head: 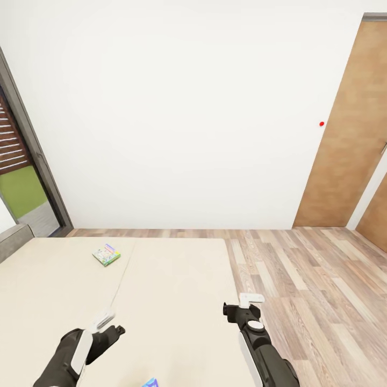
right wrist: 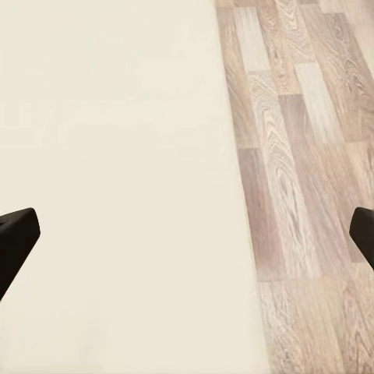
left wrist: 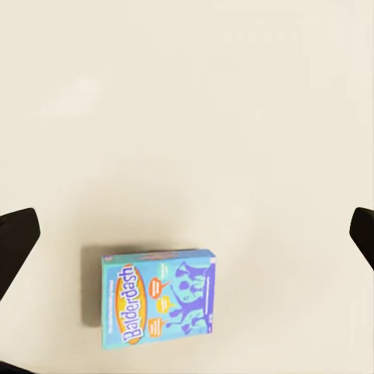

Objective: Put all the toys in the child's room - the three board games (two on the bed and one on the table), the two jigsaw puzzles on the table, and the tennis ball on the table - inside the toy box on the table in the child's room.

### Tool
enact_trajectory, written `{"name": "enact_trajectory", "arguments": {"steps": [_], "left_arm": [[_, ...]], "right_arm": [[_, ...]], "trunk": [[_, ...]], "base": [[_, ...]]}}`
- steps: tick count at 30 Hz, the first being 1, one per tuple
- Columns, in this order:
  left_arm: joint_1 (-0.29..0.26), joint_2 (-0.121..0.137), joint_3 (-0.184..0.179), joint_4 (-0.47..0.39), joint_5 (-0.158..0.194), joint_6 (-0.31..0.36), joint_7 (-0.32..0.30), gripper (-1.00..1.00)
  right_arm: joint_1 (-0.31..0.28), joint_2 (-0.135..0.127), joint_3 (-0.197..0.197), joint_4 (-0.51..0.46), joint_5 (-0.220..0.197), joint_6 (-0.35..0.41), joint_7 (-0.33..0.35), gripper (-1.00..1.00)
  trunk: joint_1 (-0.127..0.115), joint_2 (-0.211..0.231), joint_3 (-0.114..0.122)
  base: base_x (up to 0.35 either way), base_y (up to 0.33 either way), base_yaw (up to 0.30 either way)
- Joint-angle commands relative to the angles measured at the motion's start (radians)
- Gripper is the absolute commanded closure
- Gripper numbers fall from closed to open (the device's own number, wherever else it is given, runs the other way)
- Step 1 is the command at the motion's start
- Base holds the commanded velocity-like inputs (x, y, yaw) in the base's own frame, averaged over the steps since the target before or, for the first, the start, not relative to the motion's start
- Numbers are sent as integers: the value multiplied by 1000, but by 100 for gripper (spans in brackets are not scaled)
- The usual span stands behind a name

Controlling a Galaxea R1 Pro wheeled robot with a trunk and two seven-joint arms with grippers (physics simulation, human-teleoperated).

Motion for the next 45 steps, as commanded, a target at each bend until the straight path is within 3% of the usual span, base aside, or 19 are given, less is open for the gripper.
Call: {"name": "enact_trajectory", "arguments": {"steps": [1,8,11,23,30,36,41,45], "left_arm": [[-1,-8,4,-1,10,-5,24,-100],[-1,-60,7,35,10,-101,142,-100],[-1,-82,6,87,9,-173,187,-100],[-1,-109,0,252,0,-417,243,-100],[-1,-113,6,276,6,-457,312,-100],[-1,-114,12,285,12,-467,334,-100],[-1,-114,35,289,54,-468,338,-100],[-1,-109,81,299,146,-470,335,-100]], "right_arm": [[-1,0,2,-2,4,7,-4,-100],[-1,0,2,-2,4,7,-4,-100],[-1,0,2,-1,4,7,-4,-100],[-1,0,2,1,4,7,-3,-100],[-1,0,2,1,4,7,-3,-100],[-1,0,2,2,4,7,-3,-100],[-1,0,2,2,4,7,-3,-100],[-1,0,2,2,4,7,-3,-100]], "trunk": [[0,-2,-2],[0,-2,-2],[0,-2,-2],[0,-2,-2],[0,-2,-2],[0,-2,-2],[0,-2,-2],[0,-2,-2]], "base": [[0,0,0],[0,0,0],[0,0,0],[0,0,0],[0,0,0],[0,0,0],[0,0,0],[0,0,0]]}}
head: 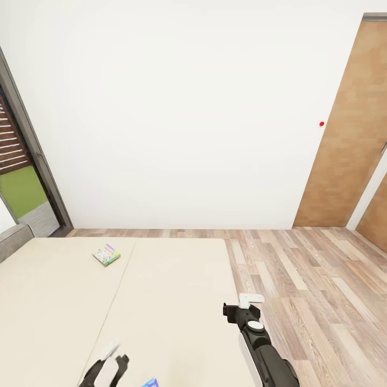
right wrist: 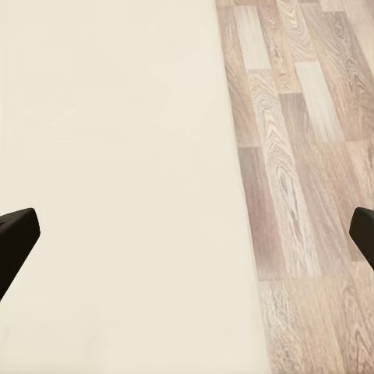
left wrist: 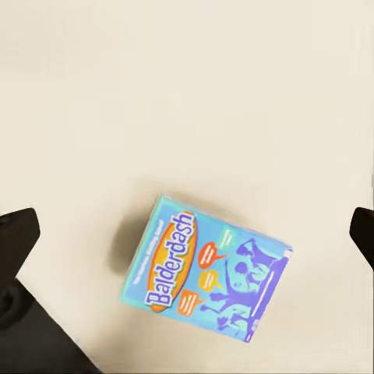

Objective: Put all the toys in the child's room - the three board games (two on the bed and one on the table), the two jigsaw puzzles on the table, and the tennis ball on the table - inside the toy box on the table in the child's room.

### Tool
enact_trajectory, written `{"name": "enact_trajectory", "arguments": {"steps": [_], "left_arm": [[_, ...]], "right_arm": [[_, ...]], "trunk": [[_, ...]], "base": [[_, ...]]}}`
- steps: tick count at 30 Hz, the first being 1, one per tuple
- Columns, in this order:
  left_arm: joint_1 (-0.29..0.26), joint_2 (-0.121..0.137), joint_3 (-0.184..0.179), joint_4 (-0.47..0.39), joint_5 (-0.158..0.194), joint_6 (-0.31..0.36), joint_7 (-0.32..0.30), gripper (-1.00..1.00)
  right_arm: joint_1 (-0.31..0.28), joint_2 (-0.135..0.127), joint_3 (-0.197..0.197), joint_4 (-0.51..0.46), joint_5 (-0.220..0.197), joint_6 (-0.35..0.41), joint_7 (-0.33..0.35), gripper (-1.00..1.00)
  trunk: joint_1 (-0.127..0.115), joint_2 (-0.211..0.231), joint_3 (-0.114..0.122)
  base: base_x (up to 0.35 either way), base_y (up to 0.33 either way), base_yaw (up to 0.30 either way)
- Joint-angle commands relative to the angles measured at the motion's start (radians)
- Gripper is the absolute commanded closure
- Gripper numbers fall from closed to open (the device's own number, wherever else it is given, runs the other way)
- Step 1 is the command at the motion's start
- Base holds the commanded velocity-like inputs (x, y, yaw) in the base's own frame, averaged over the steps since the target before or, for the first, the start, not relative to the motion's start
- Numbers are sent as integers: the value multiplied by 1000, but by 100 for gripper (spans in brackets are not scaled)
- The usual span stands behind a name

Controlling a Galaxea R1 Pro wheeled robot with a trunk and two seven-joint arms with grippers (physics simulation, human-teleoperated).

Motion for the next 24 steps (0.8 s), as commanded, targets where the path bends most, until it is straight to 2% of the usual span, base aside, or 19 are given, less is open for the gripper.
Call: {"name": "enact_trajectory", "arguments": {"steps": [1,6,10,15,19,21,24], "left_arm": [[0,0,11,3,30,4,4,-100],[0,3,44,48,123,3,-1,-100],[0,3,51,75,163,3,-6,-100],[0,3,47,88,175,3,-12,-100],[0,5,35,94,171,5,-17,-100],[0,8,20,97,169,6,-18,-100],[2,37,-33,103,166,6,-19,-100]], "right_arm": [[-1,0,2,-2,4,7,-4,-100],[-1,0,2,-2,4,7,-3,-100],[-1,0,2,-2,4,7,-3,-100],[-1,0,2,-2,4,7,-3,-100],[-1,0,2,-2,4,7,-3,-100],[-1,0,1,-2,4,7,-3,-100],[-1,0,1,-1,4,7,-3,-100]], "trunk": [[0,-2,-2],[0,-2,-2],[0,-2,-2],[0,-2,-2],[0,-2,-2],[0,-2,-2],[0,-2,-2]], "base": [[0,0,0],[0,0,0],[0,0,0],[0,0,0],[0,0,0],[0,0,0],[0,0,0]]}}
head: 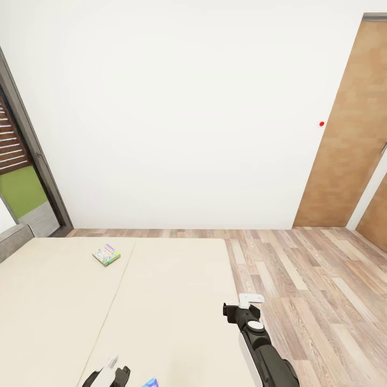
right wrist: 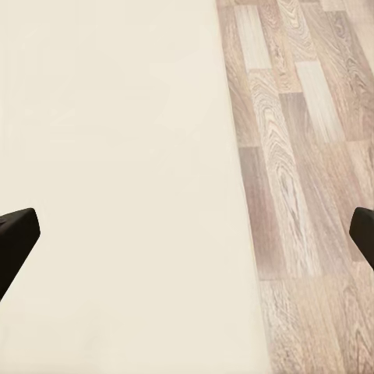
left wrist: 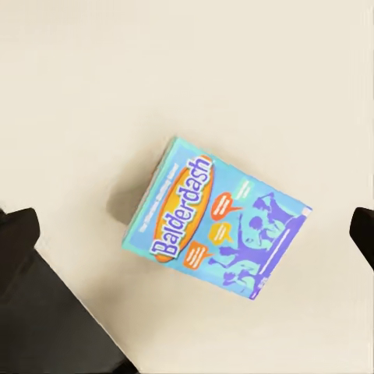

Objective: Put all the toys in the child's room - the three board games (two on the bed and one on the table), the two jigsaw puzzles on the table, and the tennis ball on the table - inside the toy box on the table in the child's room.

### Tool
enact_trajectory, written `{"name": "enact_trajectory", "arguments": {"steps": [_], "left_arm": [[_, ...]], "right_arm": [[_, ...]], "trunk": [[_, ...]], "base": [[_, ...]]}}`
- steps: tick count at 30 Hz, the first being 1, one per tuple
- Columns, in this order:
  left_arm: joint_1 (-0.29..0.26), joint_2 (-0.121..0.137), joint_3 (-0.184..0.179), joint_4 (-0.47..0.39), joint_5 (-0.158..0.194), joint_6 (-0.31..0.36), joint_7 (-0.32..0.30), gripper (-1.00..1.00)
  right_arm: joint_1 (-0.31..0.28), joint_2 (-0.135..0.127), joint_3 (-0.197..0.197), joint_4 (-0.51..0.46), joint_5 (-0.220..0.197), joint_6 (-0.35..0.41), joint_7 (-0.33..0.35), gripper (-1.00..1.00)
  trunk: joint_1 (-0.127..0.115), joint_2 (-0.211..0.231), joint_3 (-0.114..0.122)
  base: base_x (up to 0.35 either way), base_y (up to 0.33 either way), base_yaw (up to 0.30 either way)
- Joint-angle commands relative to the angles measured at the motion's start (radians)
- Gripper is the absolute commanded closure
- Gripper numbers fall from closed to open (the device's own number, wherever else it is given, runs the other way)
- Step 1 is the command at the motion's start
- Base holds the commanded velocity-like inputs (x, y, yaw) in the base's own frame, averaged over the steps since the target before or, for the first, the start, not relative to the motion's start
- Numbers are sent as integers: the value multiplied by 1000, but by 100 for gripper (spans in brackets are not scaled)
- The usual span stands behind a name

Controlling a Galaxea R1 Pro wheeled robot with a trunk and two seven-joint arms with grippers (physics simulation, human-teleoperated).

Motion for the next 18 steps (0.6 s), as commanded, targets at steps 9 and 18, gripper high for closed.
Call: {"name": "enact_trajectory", "arguments": {"steps": [9,18], "left_arm": [[2,77,-242,58,7,-4,6,-100],[4,113,-456,84,9,-58,8,-100]], "right_arm": [[-1,0,1,-1,4,7,-4,-100],[-1,0,2,-1,4,7,-4,-100]], "trunk": [[0,-2,-2],[0,-2,-2]], "base": [[0,0,0],[0,0,0]]}}
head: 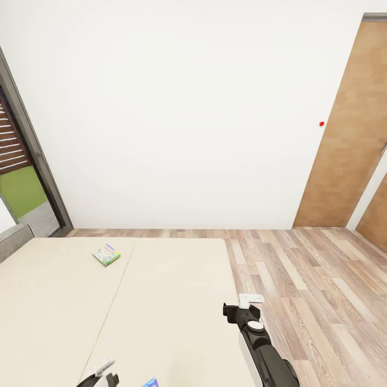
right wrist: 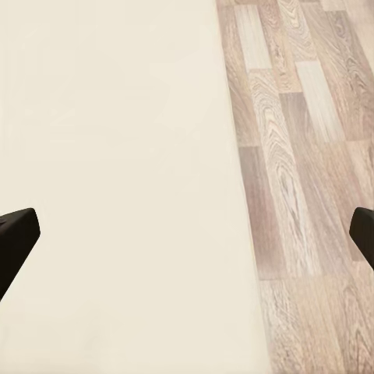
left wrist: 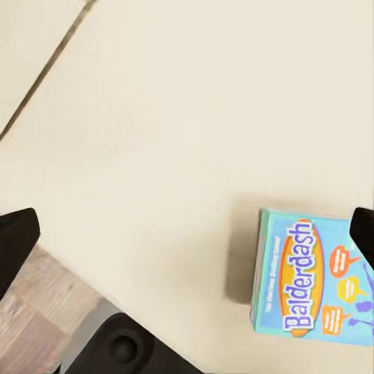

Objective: Put all the toys in the child's room - the three board games (two on the bed and one on the table), the two jigsaw puzzles on the table, and the tennis ball on the table - inside the toy box on the table in the child's room.

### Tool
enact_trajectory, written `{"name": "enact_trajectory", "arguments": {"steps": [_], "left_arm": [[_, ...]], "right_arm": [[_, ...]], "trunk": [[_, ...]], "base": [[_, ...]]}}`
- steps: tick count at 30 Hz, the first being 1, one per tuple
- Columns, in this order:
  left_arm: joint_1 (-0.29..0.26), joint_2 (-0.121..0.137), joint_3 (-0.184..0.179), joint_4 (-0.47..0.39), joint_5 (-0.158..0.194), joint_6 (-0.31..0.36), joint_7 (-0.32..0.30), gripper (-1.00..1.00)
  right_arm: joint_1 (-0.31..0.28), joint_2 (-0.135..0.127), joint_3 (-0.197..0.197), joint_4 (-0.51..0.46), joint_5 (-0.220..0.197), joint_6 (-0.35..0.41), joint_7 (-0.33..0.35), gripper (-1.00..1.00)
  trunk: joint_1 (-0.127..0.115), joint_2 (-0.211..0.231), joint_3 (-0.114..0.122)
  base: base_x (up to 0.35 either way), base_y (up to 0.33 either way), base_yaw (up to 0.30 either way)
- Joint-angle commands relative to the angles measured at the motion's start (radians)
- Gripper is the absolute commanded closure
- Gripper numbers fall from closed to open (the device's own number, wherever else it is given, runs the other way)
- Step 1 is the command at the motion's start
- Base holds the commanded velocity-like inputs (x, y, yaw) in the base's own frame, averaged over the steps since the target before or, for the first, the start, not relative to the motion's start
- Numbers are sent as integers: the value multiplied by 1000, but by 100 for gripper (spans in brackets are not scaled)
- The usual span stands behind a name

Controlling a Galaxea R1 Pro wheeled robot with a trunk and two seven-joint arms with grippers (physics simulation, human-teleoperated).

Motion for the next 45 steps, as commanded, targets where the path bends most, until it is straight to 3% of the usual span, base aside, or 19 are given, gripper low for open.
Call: {"name": "enact_trajectory", "arguments": {"steps": [1,6,9,13,18,25,33,36,43,45], "left_arm": [[0,4,-5,-2,2,-7,3,-100],[2,20,-27,15,5,-75,3,-100],[3,31,-31,58,13,-171,3,-100],[3,32,-34,100,15,-253,4,-100],[3,31,-36,140,14,-305,6,-100],[3,34,-44,154,8,-297,13,-100],[3,39,-78,153,1,-183,11,-100],[3,40,-112,150,-3,-158,7,-100],[-1,42,-178,147,-19,-153,3,-100],[-2,41,-204,146,-23,-153,2,-100]], "right_arm": [[-1,0,2,-1,4,7,-4,-100],[-1,0,2,-1,4,7,-4,-100],[-1,0,2,-1,4,7,-4,-100],[-1,0,2,-1,4,7,-4,-100],[-1,0,2,-1,4,7,-5,-100],[0,0,2,-2,5,7,-5,-100],[-1,0,2,-6,4,8,-4,-100],[0,0,0,-8,-3,9,-4,-100],[-1,0,-15,-9,-64,12,-6,-100],[0,0,-21,-9,-103,17,-7,-100]], "trunk": [[0,-2,-2],[0,-2,-2],[0,-2,-2],[0,-2,-2],[0,-2,-2],[0,-2,-2],[0,-2,-2],[0,-2,-2],[0,-2,-4],[0,-2,-6]], "base": [[0,0,0],[0,0,0],[0,0,0],[0,0,0],[0,0,0],[0,0,0],[0,0,0],[0,0,0],[0,0,0],[0,0,0]]}}
